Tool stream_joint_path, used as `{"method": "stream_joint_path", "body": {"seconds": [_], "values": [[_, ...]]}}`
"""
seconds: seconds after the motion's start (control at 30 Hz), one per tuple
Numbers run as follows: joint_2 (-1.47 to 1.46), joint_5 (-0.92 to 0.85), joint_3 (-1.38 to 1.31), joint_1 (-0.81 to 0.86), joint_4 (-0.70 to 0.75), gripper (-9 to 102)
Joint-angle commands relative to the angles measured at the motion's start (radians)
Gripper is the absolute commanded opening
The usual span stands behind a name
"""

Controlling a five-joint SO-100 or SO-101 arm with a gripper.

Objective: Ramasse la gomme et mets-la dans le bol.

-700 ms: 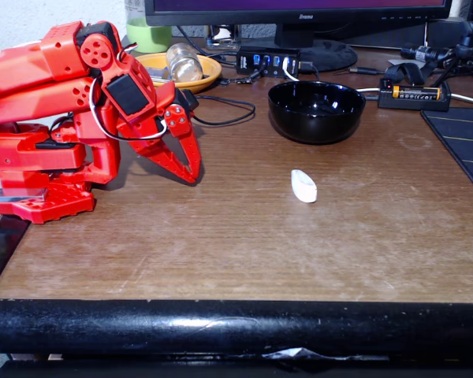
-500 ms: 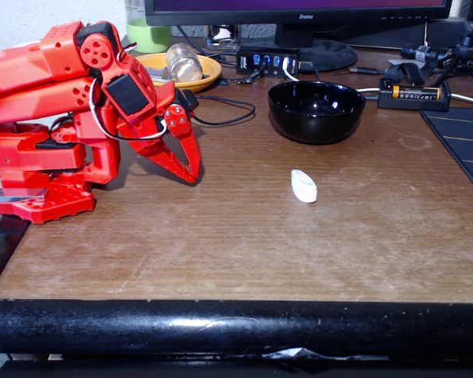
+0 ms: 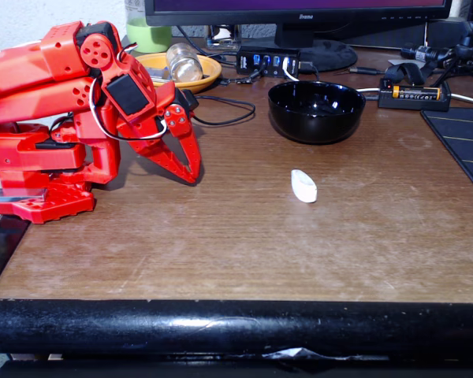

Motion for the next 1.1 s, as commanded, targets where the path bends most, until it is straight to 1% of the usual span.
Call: {"method": "stream_joint_path", "body": {"seconds": [0.0,0.2,0.3,0.4,0.47,0.57,0.63,0.67,0.8,0.87,0.93,1.07], "values": [[0.009,-0.011,0.018,-0.009,0.006,-6],[0.009,-0.006,0.011,-0.009,0.009,-6],[0.006,-0.034,-0.035,0.003,-0.005,-6],[-0.021,-0.049,-0.104,-0.021,-0.026,-6],[-0.106,-0.064,-0.16,-0.029,-0.066,-6],[-0.353,-0.094,-0.29,-0.043,-0.114,-6],[-0.485,-0.129,-0.383,-0.044,-0.103,-6],[-0.503,-0.156,-0.419,-0.052,-0.083,-5],[-0.471,-0.232,-0.477,-0.055,-0.015,-4],[-0.505,-0.276,-0.499,-0.055,0.011,-3],[-0.548,-0.334,-0.511,-0.051,0.005,-1],[-0.652,-0.357,-0.568,-0.048,0.002,4]]}}
